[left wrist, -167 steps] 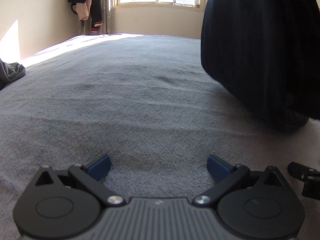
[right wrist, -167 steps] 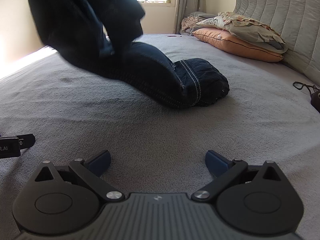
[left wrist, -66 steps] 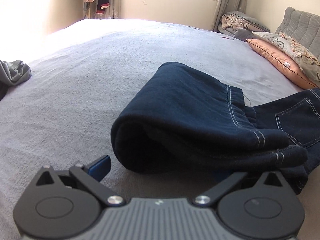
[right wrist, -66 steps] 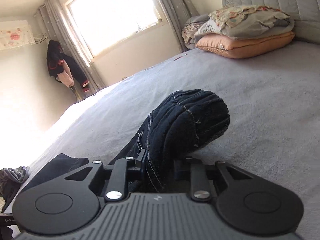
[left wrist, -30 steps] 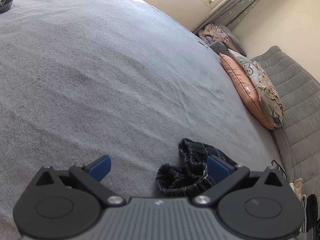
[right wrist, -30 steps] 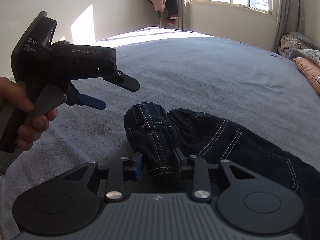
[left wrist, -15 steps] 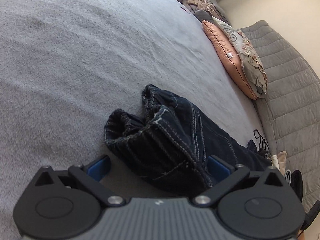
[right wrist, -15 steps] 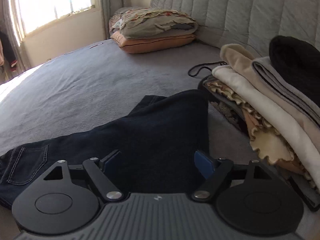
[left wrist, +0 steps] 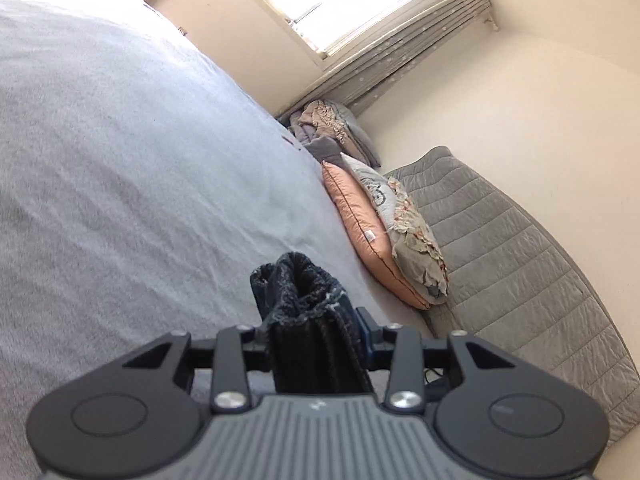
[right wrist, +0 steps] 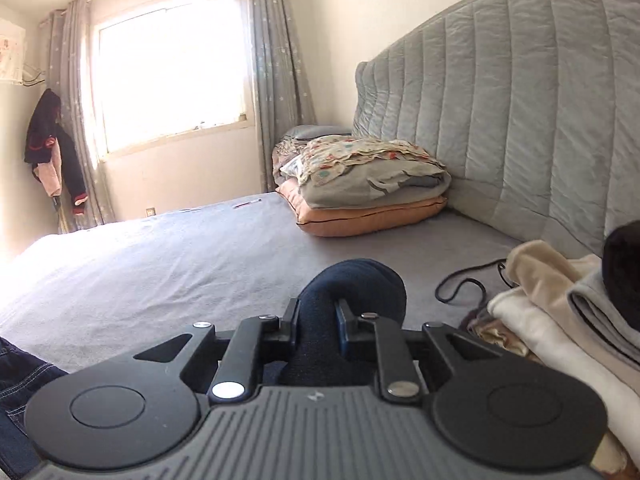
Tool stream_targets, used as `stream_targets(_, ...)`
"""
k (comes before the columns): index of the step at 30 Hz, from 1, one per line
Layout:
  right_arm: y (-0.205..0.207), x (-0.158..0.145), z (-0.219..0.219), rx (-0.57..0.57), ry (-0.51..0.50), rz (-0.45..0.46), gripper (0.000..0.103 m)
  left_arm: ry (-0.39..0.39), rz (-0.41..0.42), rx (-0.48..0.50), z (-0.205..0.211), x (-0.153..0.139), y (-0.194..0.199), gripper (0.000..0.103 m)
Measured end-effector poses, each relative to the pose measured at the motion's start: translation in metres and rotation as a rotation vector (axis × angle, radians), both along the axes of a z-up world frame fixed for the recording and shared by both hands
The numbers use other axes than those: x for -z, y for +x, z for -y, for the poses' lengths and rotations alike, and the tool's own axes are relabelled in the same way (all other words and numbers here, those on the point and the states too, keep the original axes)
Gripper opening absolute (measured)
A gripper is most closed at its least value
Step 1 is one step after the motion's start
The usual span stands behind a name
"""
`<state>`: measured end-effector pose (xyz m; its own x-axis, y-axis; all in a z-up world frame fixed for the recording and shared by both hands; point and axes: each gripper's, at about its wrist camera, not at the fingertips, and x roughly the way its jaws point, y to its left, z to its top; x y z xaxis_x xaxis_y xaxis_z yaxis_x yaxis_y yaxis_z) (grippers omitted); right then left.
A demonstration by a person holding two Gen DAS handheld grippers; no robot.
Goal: Fold clothes
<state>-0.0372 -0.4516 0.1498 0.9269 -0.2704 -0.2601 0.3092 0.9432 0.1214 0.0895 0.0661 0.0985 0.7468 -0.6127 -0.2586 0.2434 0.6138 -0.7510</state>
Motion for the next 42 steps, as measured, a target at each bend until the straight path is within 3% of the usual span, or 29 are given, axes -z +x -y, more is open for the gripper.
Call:
stream_targets(1, 0.016, -0.011, -0.003, -0.019, -0.029, 0.022, 0.014, -0.017, 0.027, -0.022, -0.008, -0.013, 0.014, 0.033)
stream_targets(2, 0.032, -0.023, -0.006, -0.038, -0.059, 0.043, 0.003, -0.038, 0.059, -0.043, -0.018, -0.028, 0.027, 0.032)
stream_targets(3, 0.048, -0.034, -0.009, -0.057, -0.088, 0.065, 0.000, -0.061, 0.096, -0.064, -0.028, -0.044, 0.038, 0.031)
stream_targets(7, 0.043, -0.125, -0.027, 0.028, -0.141, 0.334, 0.000, -0.081, 0.229, -0.137, -0.070, -0.083, 0.039, 0.030)
stream_targets(9, 0.040, -0.130, -0.029, -0.011, -0.120, 0.282, 0.007, -0.084, 0.217, -0.179, -0.092, -0.073, 0.028, 0.034)
stream_targets(10, 0.043, -0.118, -0.028, -0.036, -0.093, 0.218, 0.009, -0.082, 0.177, -0.197, -0.102, -0.060, 0.025, 0.039)
stream_targets(11, 0.046, -0.106, -0.027, -0.061, -0.067, 0.153, 0.031, -0.076, 0.112, -0.211, -0.110, -0.042, 0.023, 0.052)
stream_targets(12, 0.050, -0.080, -0.021, -0.103, -0.009, 0.052, 0.062, -0.065, 0.049, -0.221, -0.115, -0.025, 0.024, 0.061)
stream_targets(13, 0.052, -0.052, -0.013, -0.104, 0.057, -0.024, 0.071, -0.051, -0.011, -0.227, -0.117, -0.009, 0.027, 0.064)
stream_targets(16, 0.052, 0.027, 0.020, -0.027, 0.288, -0.198, 0.073, -0.005, -0.173, -0.241, -0.122, 0.032, 0.041, 0.081)
stream_targets(17, 0.045, 0.050, 0.036, 0.032, 0.367, -0.220, 0.073, 0.012, -0.204, -0.255, -0.124, 0.038, 0.047, 0.087)
stream_targets(19, 0.036, 0.083, 0.064, 0.145, 0.501, -0.237, 0.074, 0.054, -0.215, -0.277, -0.125, 0.040, 0.060, 0.093)
stream_targets(20, 0.032, 0.102, 0.079, 0.180, 0.589, -0.255, 0.074, 0.083, -0.206, -0.279, -0.125, 0.039, 0.068, 0.101)
stream_targets(23, 0.038, 0.125, 0.104, 0.100, 0.737, -0.223, 0.074, 0.224, -0.238, -0.236, -0.112, 0.041, 0.105, 0.103)
stream_targets(25, 0.054, 0.139, 0.116, 0.022, 0.841, -0.211, 0.074, 0.293, -0.330, -0.217, -0.109, 0.056, 0.131, 0.103)
stream_targets(26, 0.066, 0.146, 0.121, -0.018, 0.893, -0.219, 0.074, 0.310, -0.374, -0.218, -0.111, 0.066, 0.141, 0.103)
stream_targets(28, 0.091, 0.153, 0.115, -0.080, 0.897, -0.275, 0.078, 0.286, -0.386, -0.235, -0.114, 0.081, 0.148, 0.103)
stream_targets(29, 0.104, 0.150, 0.105, -0.113, 0.836, -0.310, 0.077, 0.269, -0.383, -0.243, -0.115, 0.087, 0.151, 0.103)
stream_targets(30, 0.116, 0.146, 0.096, -0.145, 0.772, -0.344, 0.064, 0.253, -0.376, -0.247, -0.115, 0.090, 0.152, 0.097)
stream_targets(31, 0.126, 0.140, 0.085, -0.159, 0.693, -0.374, 0.053, 0.238, -0.364, -0.247, -0.113, 0.090, 0.153, 0.083)
stream_targets(32, 0.135, 0.134, 0.074, -0.172, 0.613, -0.403, 0.024, 0.224, -0.351, -0.246, -0.112, 0.090, 0.153, 0.057)
stream_targets(33, 0.143, 0.123, 0.061, -0.183, 0.517, -0.410, 0.025, 0.200, -0.340, -0.247, -0.112, 0.089, 0.153, 0.042)
stream_targets(35, 0.153, 0.097, 0.037, -0.208, 0.337, -0.383, 0.024, 0.135, -0.311, -0.246, -0.118, 0.081, 0.151, 0.039)
stream_targets(39, 0.141, 0.010, -0.013, -0.236, -0.045, -0.175, 0.024, 0.043, -0.156, -0.248, -0.122, 0.039, 0.130, 0.038)
stream_targets(40, 0.137, -0.009, -0.022, -0.241, -0.107, -0.155, 0.024, 0.032, -0.127, -0.255, -0.124, 0.029, 0.122, 0.038)
stream_targets(42, 0.138, -0.005, -0.015, -0.227, -0.119, -0.225, 0.025, 0.045, -0.111, -0.283, -0.133, 0.016, 0.106, 0.038)
